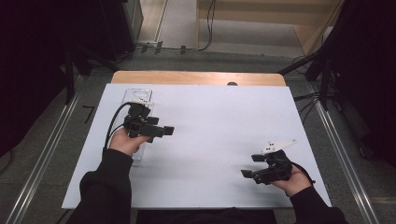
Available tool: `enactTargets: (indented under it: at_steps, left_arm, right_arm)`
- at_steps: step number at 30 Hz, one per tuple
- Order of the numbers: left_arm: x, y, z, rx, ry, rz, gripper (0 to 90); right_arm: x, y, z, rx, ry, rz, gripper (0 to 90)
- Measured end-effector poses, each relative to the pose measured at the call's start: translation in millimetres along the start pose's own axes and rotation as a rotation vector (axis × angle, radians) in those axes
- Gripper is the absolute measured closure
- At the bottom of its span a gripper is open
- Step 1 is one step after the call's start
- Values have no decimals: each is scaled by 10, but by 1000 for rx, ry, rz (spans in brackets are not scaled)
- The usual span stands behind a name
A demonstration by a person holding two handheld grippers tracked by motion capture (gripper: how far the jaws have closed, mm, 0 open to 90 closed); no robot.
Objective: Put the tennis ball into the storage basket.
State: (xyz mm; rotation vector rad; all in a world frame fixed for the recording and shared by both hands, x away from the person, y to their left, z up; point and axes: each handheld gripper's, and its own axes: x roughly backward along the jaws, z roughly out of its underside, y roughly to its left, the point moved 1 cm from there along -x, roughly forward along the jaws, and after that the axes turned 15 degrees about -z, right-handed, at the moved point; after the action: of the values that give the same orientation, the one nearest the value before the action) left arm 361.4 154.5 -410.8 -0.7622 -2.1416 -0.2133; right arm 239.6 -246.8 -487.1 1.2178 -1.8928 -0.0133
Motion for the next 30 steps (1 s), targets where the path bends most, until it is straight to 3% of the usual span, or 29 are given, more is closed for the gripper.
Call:
enactTargets:
  at_steps: [4, 17, 30]
  left_arm:
    - [-2, -38, 39, -20, -2, 4, 159]
    - [25, -119, 213, -18, -31, 57, 158]
    - [25, -199, 373, -53, -53, 65, 158]
  right_arm:
    - [-4, -2, -1, 2, 0, 0, 199]
    - [-6, -1, 1, 0, 0, 1, 199]
    - [-4, 1, 2, -2, -1, 3, 199]
